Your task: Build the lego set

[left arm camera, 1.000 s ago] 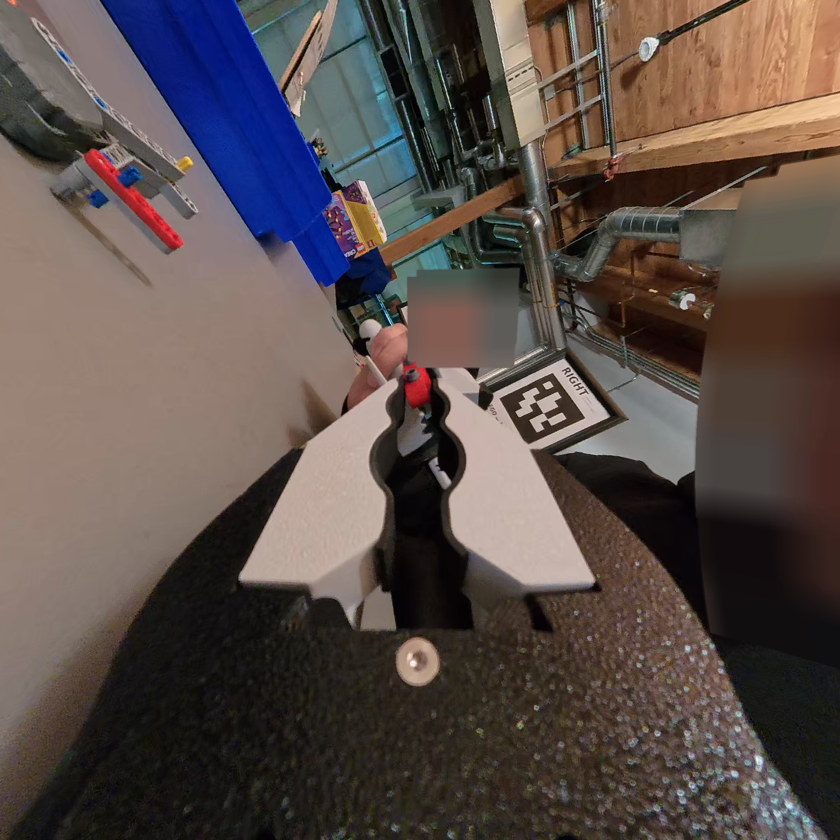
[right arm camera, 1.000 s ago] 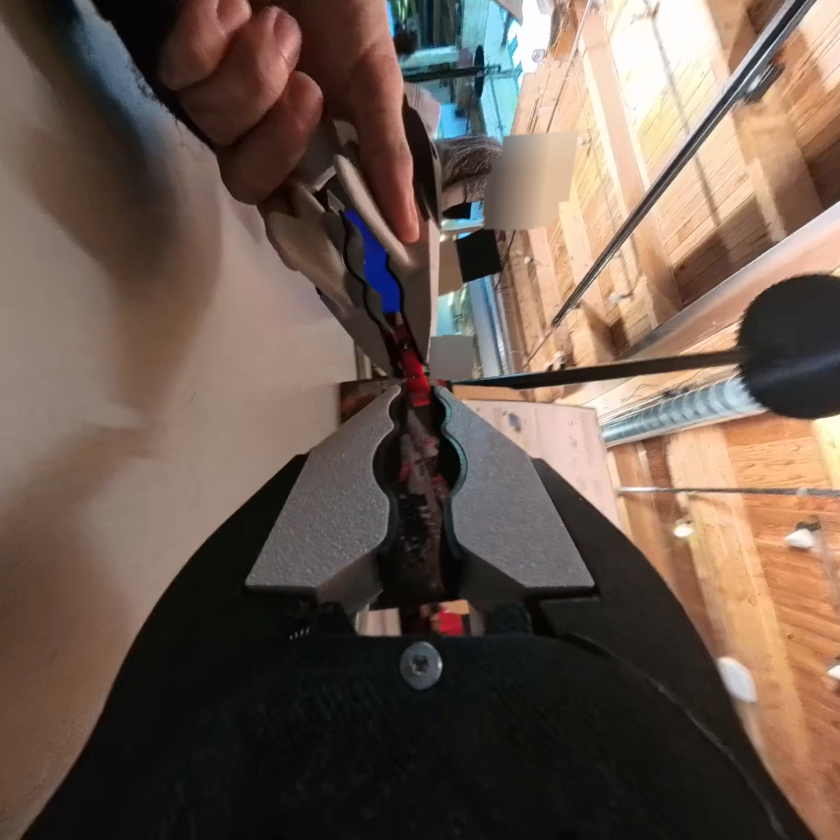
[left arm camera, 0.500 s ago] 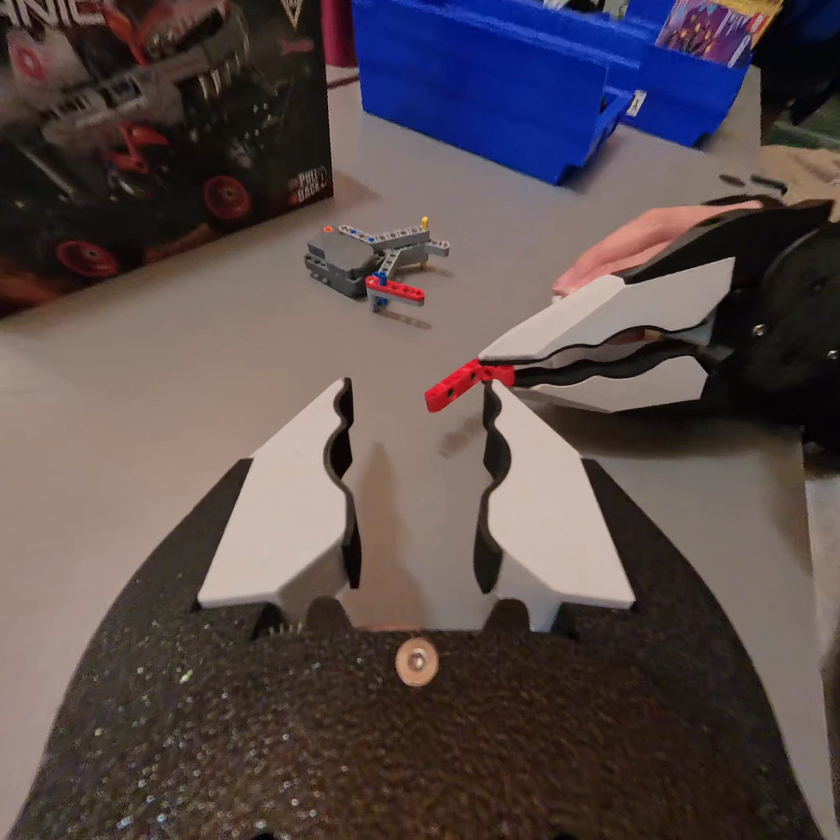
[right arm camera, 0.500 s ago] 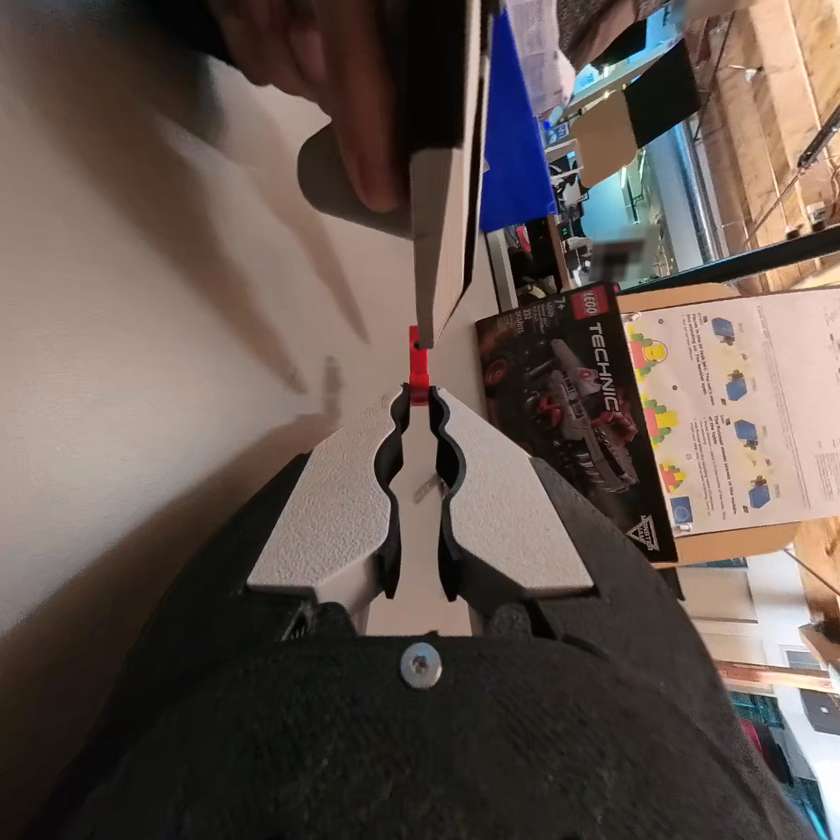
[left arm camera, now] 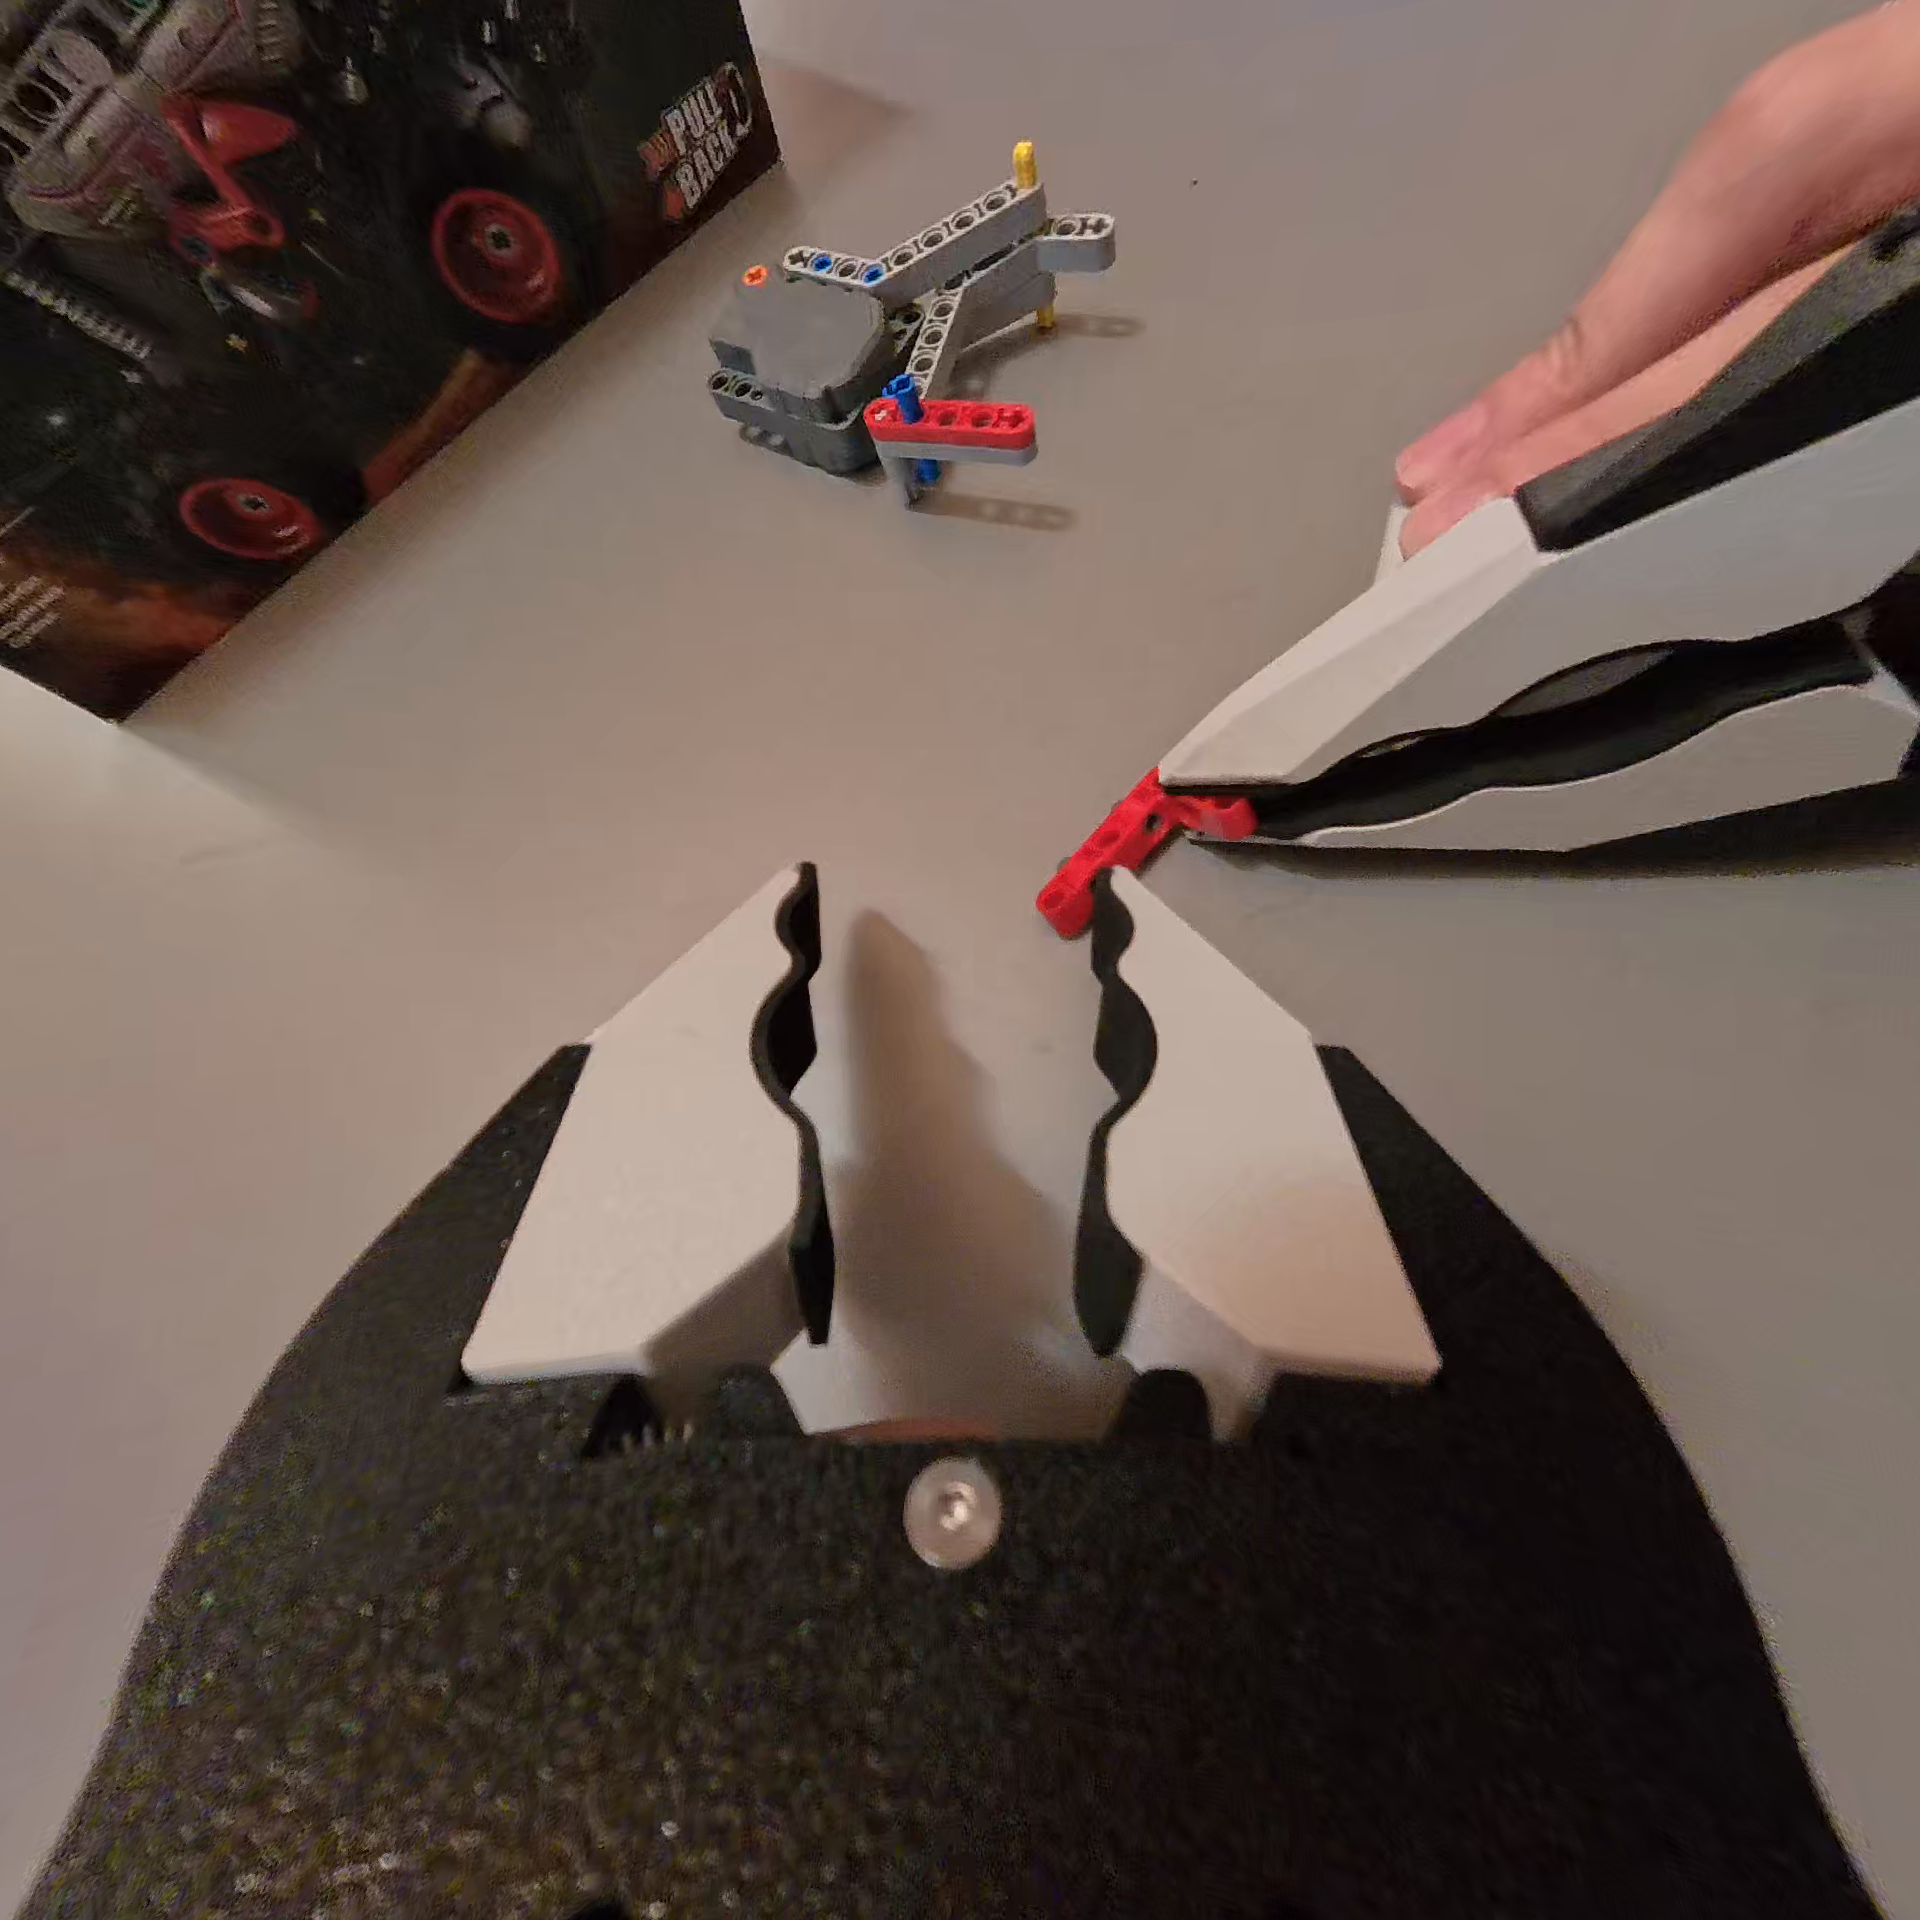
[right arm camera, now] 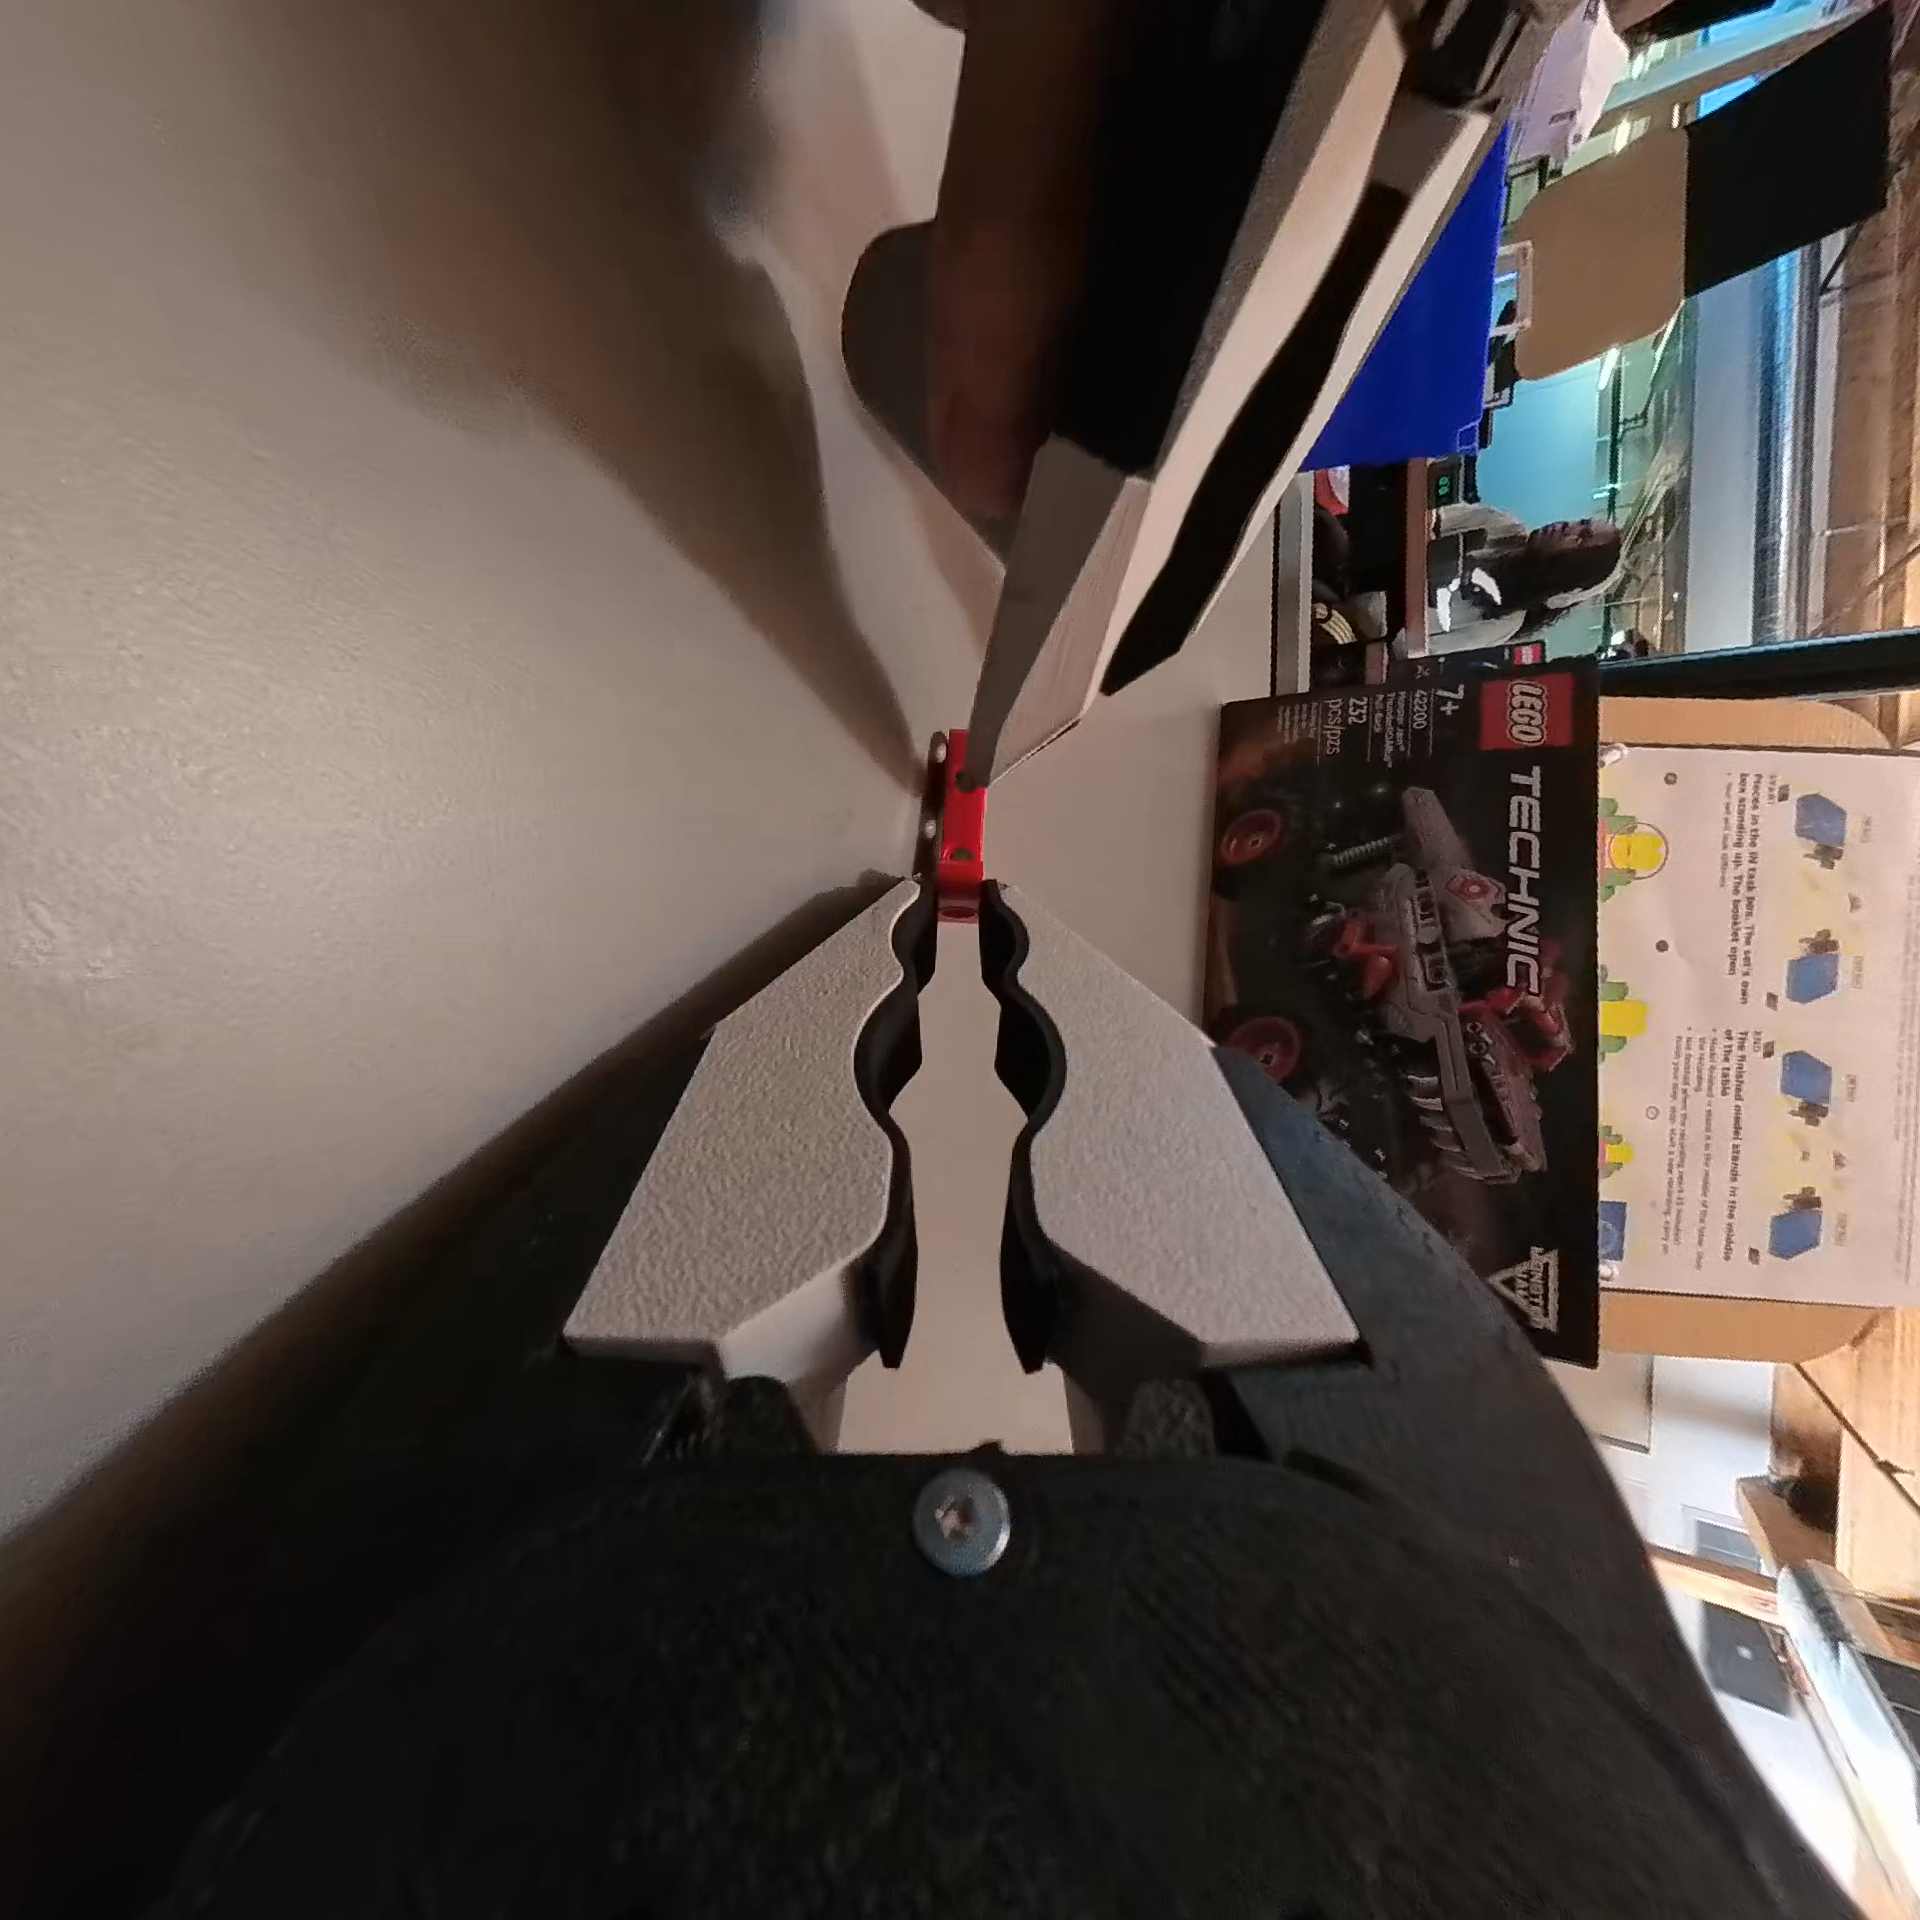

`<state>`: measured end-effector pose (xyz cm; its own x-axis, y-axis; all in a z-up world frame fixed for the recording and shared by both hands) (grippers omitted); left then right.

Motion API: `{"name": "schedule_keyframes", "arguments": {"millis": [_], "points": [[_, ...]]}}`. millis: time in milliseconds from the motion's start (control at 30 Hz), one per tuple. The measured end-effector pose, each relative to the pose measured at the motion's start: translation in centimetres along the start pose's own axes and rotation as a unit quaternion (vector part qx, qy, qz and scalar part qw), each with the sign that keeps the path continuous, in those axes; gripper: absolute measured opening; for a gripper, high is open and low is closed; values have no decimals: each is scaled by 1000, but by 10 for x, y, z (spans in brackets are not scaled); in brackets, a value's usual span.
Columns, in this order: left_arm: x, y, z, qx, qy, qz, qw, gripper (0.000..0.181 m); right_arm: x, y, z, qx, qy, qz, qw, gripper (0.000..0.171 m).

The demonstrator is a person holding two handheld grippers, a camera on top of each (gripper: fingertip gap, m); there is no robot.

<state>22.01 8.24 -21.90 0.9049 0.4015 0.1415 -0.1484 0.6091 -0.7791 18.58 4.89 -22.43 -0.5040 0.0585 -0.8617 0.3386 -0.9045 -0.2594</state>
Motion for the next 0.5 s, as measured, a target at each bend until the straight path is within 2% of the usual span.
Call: {"name": "schedule_keyframes", "arguments": {"millis": [267, 433, 500], "points": [[5, 0, -2, 4, -41, -38, 998, 53, 0, 0, -3, 4, -3, 3, 1000, 7], [9, 1, -2, 6, -42, -16, 999, 57, 1, -1, -3, -3, -12, -6, 1000, 7], [5, 2, -2, 12, -37, -22, 999, 50, 3, -7, -3, -17, -15, 8, 1000, 7]]}}
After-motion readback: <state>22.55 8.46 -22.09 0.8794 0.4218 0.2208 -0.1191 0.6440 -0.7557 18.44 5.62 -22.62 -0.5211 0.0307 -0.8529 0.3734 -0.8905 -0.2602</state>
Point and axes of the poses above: each gripper's, where its closed fingertips meet, z back along the fingers, y out of its underside, x = y × z across the jaws, the point moved 1 cm from there along z, back along the fingers
